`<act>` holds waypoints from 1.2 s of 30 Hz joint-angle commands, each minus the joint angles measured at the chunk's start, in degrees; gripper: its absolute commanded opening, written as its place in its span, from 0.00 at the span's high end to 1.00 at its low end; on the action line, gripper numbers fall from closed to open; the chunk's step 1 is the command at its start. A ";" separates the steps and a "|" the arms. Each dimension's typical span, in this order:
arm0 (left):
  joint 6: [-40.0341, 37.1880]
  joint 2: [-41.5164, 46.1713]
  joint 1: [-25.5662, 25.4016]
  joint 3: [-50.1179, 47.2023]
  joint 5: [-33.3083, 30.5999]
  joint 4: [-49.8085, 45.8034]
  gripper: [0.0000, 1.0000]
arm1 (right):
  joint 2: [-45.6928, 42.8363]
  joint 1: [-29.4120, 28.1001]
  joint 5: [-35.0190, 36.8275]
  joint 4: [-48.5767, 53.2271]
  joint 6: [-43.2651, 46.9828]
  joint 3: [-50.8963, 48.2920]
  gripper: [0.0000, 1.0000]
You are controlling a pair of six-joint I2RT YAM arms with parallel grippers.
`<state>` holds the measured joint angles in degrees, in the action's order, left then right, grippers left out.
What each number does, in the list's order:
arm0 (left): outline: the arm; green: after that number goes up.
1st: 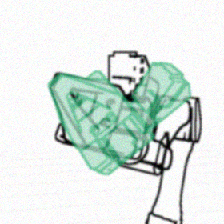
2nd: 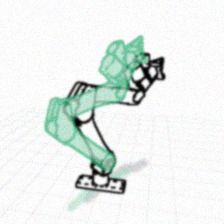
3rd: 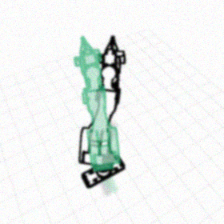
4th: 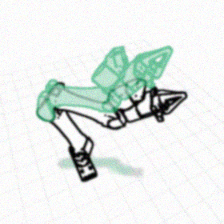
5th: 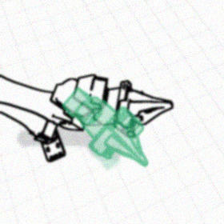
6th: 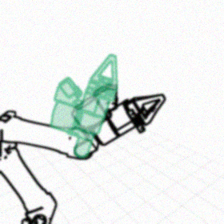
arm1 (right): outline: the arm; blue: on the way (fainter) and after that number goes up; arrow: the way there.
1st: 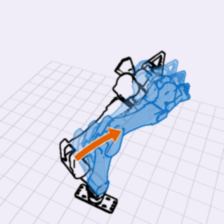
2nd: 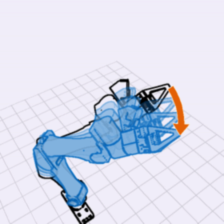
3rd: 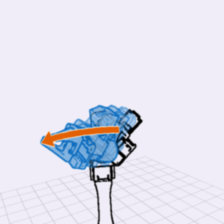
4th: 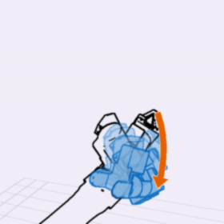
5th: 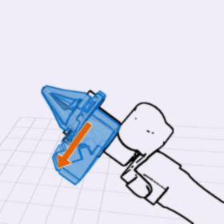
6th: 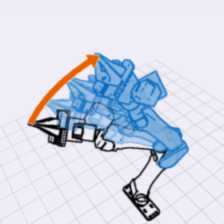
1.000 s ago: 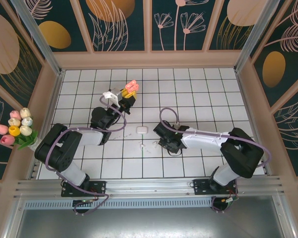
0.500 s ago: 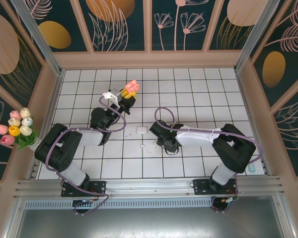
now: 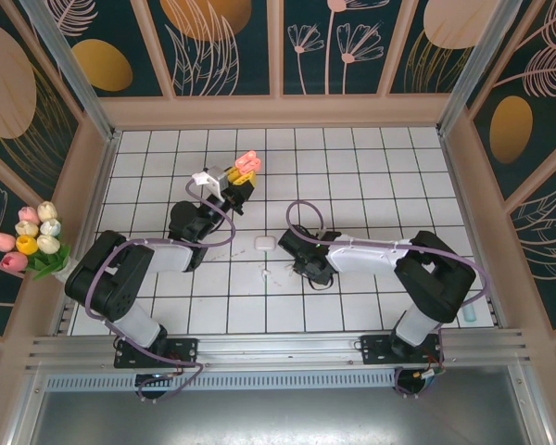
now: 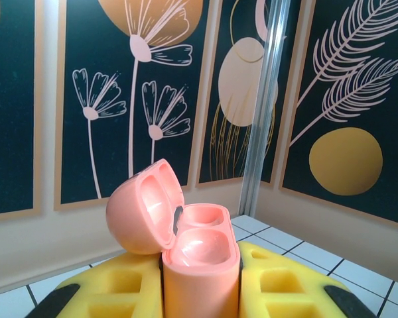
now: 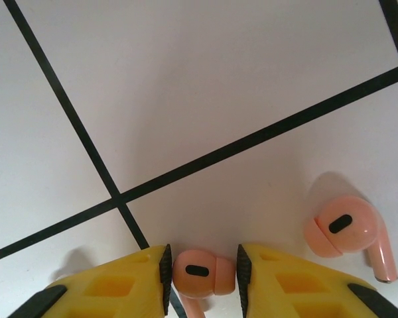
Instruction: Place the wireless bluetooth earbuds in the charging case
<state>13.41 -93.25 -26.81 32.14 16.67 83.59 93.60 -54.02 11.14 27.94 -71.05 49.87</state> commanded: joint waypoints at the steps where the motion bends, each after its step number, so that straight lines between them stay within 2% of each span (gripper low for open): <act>1: 0.83 -0.44 -0.27 0.53 1.26 2.45 1.00 | 1.91 -0.26 1.22 -0.05 1.00 -0.82 0.67; 12: 1.09 -0.59 -0.26 0.36 2.13 2.10 1.00 | -0.26 -0.41 2.56 -1.72 2.83 -1.39 0.74; 24: 0.10 -2.00 -0.26 -0.50 4.16 4.79 1.00 | -11.70 -0.56 9.97 -9.57 7.31 -5.62 0.74; 28: -0.16 -2.87 -0.27 -0.68 4.52 5.69 1.00 | -15.61 -0.50 12.69 -12.79 10.85 -6.43 0.74; 36: -1.19 -3.69 -0.35 -0.72 5.35 5.35 1.00 | -24.80 0.59 16.47 -21.82 23.69 -6.19 0.74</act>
<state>13.17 -96.51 -26.81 31.86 20.67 85.91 71.88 -53.95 24.27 11.92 -54.19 44.07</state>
